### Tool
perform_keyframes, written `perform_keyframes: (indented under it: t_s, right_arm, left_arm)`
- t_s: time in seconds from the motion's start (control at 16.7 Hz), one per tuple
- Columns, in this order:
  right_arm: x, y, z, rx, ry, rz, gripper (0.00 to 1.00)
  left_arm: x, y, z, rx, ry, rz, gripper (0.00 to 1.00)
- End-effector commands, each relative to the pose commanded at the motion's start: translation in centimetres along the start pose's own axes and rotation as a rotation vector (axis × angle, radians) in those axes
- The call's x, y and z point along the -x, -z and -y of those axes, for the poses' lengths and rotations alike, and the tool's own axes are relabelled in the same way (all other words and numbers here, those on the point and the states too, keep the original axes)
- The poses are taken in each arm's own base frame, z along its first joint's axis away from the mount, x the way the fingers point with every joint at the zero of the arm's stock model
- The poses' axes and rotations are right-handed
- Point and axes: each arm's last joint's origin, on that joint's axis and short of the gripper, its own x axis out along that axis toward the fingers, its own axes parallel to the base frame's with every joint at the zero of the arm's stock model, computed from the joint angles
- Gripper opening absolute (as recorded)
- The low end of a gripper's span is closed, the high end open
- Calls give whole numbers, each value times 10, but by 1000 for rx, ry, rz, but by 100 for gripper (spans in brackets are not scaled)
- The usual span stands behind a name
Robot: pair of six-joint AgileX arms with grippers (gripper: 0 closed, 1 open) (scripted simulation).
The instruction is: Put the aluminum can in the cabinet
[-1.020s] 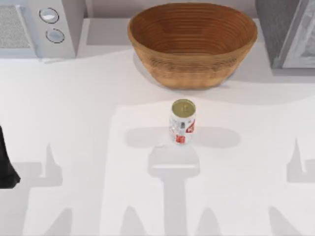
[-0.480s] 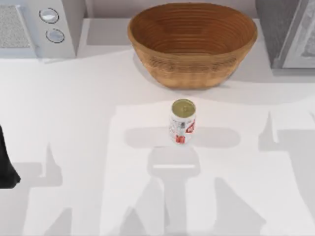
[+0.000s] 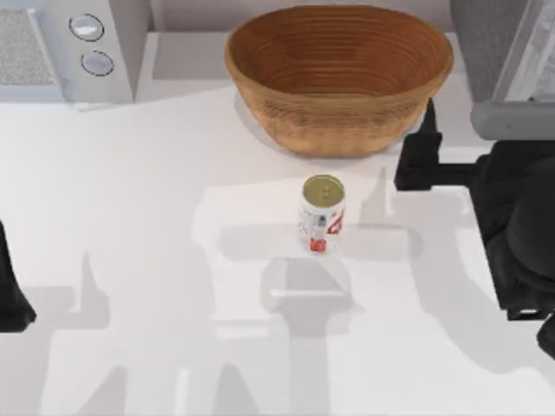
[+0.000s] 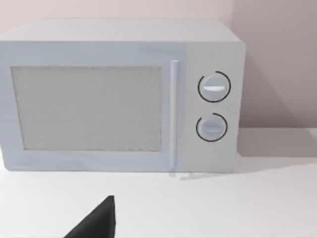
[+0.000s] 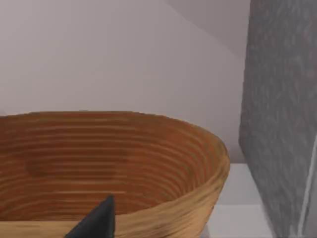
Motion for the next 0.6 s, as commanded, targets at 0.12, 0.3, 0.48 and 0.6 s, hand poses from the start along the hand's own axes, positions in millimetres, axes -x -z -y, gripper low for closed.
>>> perform_keyframes:
  t_s: [0.12,0.3,0.48,0.6]
  right_arm:
    - [-8,24,-32,5,4,0,100]
    - [-8,68,-75,13,11,4,100]
    - [2,113,-105,18,14,9,100]
    - [11,139,-119,18,16,14,100]
  left_arm:
    - [0,0,0,0,0,0,100]
    - [0,0,0,0,0,0,100]
    - [0,0,0,0,0,0,100]
    - [0,0,0,0,0,0,100]
